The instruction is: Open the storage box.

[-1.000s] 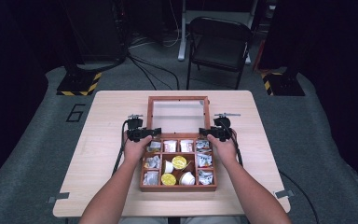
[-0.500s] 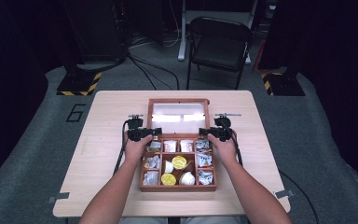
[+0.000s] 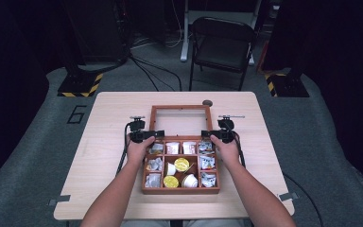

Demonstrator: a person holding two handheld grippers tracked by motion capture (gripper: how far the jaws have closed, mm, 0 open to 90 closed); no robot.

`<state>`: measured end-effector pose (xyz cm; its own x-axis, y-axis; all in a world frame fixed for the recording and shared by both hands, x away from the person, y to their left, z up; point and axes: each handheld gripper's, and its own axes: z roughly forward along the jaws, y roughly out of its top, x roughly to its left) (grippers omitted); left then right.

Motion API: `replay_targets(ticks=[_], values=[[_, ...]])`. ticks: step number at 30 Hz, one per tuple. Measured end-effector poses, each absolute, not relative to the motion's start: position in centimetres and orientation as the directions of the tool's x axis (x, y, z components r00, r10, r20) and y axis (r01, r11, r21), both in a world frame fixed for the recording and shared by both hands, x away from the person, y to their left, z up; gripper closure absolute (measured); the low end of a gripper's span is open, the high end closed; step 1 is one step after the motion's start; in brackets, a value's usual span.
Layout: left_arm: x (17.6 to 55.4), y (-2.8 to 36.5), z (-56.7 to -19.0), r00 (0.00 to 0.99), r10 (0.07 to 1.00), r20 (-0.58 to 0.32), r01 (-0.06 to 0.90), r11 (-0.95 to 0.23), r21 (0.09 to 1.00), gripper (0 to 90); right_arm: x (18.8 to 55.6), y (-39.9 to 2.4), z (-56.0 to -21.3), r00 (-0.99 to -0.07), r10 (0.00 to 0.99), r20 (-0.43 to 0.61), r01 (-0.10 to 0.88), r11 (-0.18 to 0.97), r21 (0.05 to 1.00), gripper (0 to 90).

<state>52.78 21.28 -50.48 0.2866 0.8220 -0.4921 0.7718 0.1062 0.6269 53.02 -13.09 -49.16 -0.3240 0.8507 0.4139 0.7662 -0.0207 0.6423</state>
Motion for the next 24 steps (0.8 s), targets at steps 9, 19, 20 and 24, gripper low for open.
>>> replay_targets(ticks=[9, 19, 20, 24], values=[[52.86, 21.32, -50.57, 0.278, 0.822, -0.497, 0.783, 0.106, 0.613, 26.6, 53.08, -13.03, -49.3, -0.294, 0.85, 0.436, 0.788, -0.043, 0.615, 36.4], [52.92, 21.37, -50.74, 0.257, 0.816, -0.518, 0.796, 0.125, 0.592, 26.5, 53.2, -13.13, -49.56, -0.266, 0.842, 0.47, 0.807, -0.073, 0.586, 36.3], [52.91, 21.37, -50.73, 0.258, 0.816, -0.518, 0.796, 0.125, 0.593, 26.5, 53.2, -13.15, -49.55, -0.266, 0.841, 0.471, 0.807, -0.073, 0.585, 36.3], [52.87, 21.35, -50.69, 0.253, 0.816, -0.52, 0.797, 0.13, 0.59, 26.5, 53.22, -13.2, -49.65, -0.27, 0.84, 0.471, 0.803, -0.074, 0.592, 36.3]])
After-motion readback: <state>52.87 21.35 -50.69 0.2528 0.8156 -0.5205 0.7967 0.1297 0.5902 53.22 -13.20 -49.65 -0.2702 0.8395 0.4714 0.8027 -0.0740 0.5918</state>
